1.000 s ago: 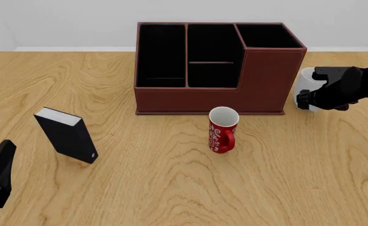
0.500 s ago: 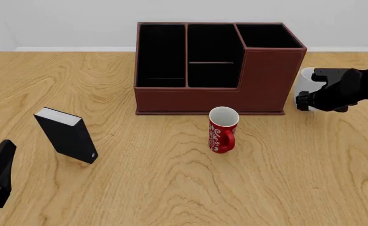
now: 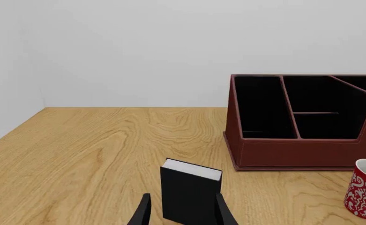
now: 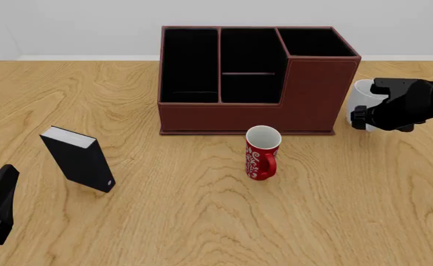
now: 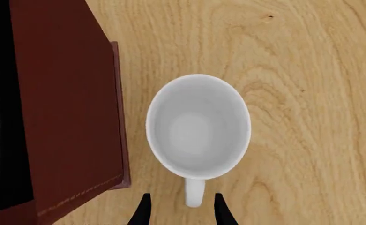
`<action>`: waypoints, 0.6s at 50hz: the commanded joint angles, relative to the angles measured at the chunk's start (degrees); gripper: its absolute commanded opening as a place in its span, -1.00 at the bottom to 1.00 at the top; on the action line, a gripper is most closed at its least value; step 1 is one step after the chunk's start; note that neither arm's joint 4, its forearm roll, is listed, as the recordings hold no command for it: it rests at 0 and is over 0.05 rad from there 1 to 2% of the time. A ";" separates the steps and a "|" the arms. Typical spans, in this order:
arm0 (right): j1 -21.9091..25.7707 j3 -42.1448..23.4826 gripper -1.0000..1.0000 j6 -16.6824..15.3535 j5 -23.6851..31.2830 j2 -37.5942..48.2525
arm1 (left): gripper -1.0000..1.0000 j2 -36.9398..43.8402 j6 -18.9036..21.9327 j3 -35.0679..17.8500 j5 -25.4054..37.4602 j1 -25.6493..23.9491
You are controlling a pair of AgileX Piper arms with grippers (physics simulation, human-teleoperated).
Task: Pick up the white mug and place it to the right of the caddy.
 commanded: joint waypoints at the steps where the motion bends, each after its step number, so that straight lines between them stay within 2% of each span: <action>1: -0.23 1.50 1.00 0.33 -0.83 -0.93 | 1.00 0.00 0.00 0.00 0.00 0.00; 30: 0.70 4.74 1.00 1.12 -2.26 -4.00 | 1.00 0.00 0.00 0.00 0.00 0.00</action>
